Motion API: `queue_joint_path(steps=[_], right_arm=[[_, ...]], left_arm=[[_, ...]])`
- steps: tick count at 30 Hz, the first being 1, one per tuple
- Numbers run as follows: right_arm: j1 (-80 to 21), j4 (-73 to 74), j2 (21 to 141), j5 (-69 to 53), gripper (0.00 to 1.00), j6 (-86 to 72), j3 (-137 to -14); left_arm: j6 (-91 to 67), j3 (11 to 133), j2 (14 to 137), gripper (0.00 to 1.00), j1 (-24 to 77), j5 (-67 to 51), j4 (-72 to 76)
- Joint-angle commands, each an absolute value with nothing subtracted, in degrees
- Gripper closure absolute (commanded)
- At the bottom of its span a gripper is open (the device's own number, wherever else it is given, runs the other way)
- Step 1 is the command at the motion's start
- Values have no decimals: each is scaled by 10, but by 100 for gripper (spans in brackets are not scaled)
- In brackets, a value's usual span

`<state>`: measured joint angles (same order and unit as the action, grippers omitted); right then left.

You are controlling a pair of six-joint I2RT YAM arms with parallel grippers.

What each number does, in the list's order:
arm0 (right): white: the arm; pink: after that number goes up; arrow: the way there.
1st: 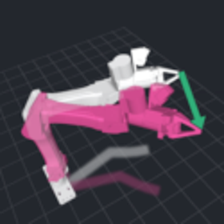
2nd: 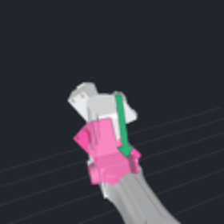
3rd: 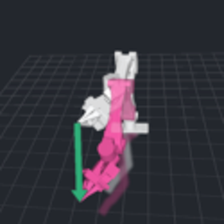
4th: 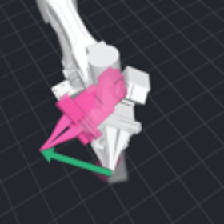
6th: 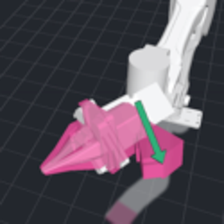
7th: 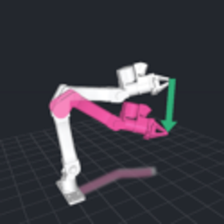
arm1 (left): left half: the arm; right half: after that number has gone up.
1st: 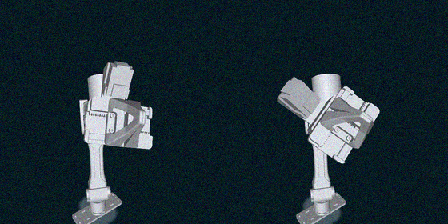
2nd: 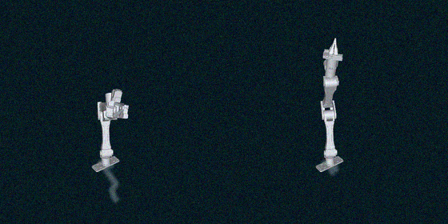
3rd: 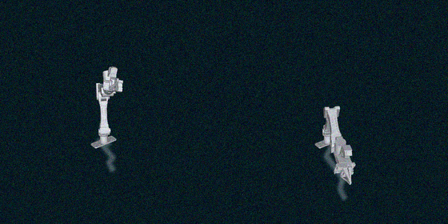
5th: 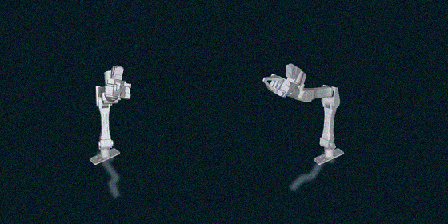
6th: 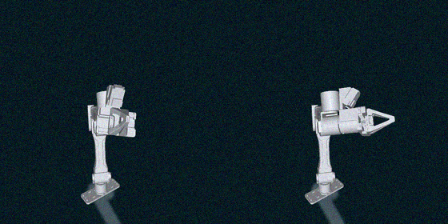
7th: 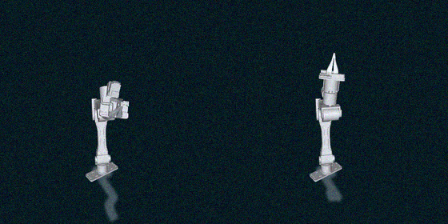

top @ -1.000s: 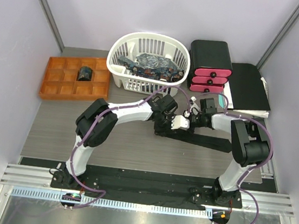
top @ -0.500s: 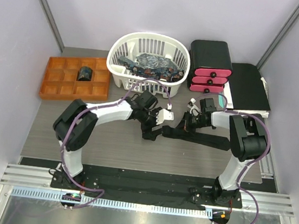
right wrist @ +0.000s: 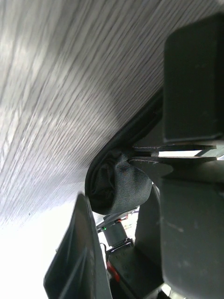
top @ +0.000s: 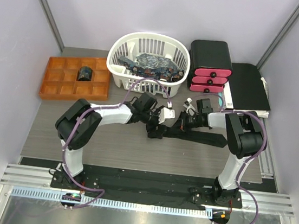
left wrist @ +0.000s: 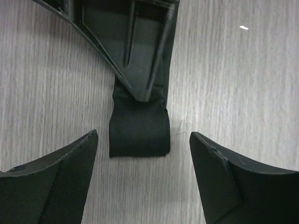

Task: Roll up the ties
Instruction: Roll the tie at the center of the board.

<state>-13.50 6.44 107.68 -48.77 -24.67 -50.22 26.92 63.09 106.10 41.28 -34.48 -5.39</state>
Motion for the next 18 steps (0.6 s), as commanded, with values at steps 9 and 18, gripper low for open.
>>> queue_joint_path(steps=[9, 18], right_arm=[[-158, -17, 1105, -435, 99, -288, -458], [-151, 19, 1082, -453, 93, -290, -475]], left_arm=[[284, 674, 1109, 33, 430, -351, -54], [360, 692, 1115, 72, 431, -302, -186]])
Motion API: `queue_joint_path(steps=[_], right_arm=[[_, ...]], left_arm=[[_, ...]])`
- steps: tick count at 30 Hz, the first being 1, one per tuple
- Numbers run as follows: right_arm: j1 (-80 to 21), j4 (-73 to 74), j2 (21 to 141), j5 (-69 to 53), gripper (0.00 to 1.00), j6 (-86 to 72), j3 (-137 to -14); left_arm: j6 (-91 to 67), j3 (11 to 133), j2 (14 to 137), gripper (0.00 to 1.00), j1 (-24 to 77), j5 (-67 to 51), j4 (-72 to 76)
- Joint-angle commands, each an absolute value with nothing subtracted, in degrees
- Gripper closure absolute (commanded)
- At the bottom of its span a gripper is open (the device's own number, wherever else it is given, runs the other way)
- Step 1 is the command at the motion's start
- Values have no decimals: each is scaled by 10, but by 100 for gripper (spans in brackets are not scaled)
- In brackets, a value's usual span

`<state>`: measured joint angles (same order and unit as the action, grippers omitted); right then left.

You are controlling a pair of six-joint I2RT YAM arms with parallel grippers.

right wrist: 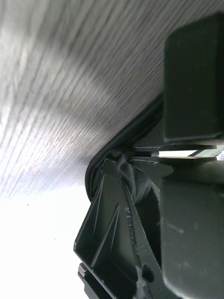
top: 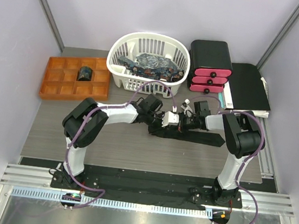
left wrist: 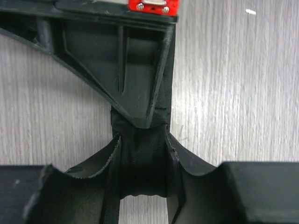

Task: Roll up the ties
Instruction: Roll the tie at the center of the board.

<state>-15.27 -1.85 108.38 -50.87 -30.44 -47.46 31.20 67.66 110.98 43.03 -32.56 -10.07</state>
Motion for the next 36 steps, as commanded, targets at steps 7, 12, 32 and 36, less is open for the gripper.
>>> queue_joint_path(steps=[7, 12, 32, 36], right_arm=[[-131, 67, 1060, -465, 68, -281, -492], [-131, 59, 1065, -477, 70, -287, -495], [-167, 46, 1082, -455, 75, -281, -501], [-184, 83, 1090, -408, 88, -245, -513]], left_arm=[[375, 686, 1118, 76, 431, -291, -210], [374, 693, 1126, 76, 432, -288, -212], [374, 705, 1140, 76, 432, -284, -221], [367, 708, 1142, 75, 432, -285, -221]])
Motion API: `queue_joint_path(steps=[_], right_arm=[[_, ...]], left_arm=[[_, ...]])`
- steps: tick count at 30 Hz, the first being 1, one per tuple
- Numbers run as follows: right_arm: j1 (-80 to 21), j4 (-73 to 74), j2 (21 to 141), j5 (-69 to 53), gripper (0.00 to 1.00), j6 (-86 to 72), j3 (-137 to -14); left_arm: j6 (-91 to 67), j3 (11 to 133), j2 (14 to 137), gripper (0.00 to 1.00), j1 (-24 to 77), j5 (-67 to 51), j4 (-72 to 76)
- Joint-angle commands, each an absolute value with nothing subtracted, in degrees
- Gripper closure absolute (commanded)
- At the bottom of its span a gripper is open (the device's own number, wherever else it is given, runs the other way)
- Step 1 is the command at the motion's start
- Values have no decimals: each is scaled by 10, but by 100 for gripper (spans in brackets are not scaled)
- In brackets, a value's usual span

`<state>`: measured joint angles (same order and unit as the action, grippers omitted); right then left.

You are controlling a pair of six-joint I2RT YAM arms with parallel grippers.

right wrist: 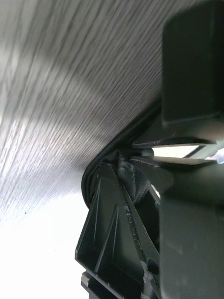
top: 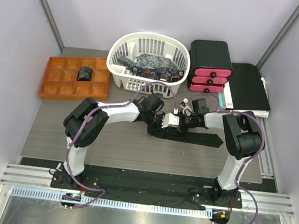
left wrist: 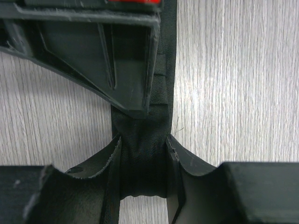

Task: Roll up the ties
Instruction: Roll the tie at the center of the board.

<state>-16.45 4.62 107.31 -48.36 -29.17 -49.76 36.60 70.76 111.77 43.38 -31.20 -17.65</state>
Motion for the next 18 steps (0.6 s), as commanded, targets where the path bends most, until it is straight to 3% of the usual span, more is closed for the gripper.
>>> queue_joint_path(steps=[1, 5, 8, 10, 18], right_arm=[[-188, 90, 1092, -384, 90, -241, -515], [-190, 116, 1107, -352, 99, -220, -526], [-191, 134, 1119, -337, 99, -209, -528], [-190, 136, 1121, -330, 99, -207, -528], [-191, 143, 1126, -321, 99, -198, -533]], left_arm=[[363, 708, 1141, 74, 432, -285, -221], [361, 704, 1129, 65, 431, -280, -221], [359, 697, 1114, 47, 423, -283, -224], [356, 690, 1100, 42, 417, -286, -222], [349, 653, 1054, 31, 401, -311, -197]])
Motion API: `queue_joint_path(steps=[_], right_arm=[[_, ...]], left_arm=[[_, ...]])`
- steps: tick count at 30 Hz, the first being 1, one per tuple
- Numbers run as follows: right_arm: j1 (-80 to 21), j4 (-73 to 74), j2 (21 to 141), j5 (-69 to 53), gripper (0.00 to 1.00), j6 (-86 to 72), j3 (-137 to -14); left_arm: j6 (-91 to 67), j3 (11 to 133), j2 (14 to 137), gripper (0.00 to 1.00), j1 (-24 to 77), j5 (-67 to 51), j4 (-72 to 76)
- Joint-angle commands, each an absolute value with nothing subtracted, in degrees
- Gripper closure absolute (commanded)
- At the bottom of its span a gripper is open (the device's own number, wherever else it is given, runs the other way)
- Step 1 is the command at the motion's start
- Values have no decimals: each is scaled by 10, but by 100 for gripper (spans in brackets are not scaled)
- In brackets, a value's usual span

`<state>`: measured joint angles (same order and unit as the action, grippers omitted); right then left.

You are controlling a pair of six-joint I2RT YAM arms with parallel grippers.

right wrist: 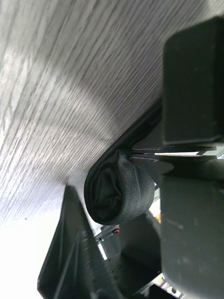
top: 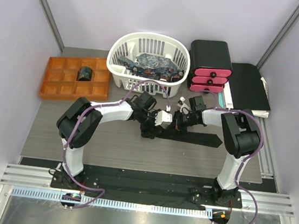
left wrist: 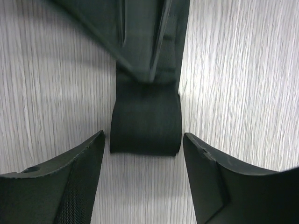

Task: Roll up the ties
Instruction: Roll the tie at the center of the board.

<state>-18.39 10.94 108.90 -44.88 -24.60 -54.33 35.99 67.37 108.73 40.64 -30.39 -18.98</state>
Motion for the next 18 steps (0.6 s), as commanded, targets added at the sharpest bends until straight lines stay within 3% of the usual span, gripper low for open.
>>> queue_joint_path(steps=[1, 8, 18], right_arm=[[-191, 143, 1126, -322, 99, -198, -533], [-193, 142, 1124, -322, 99, -196, -533], [-200, 136, 1124, -324, 99, -204, -534]], left_arm=[[348, 651, 1051, 32, 401, -313, -194], [325, 667, 1059, 48, 402, -343, -172], [294, 730, 1092, 52, 434, -359, -162]])
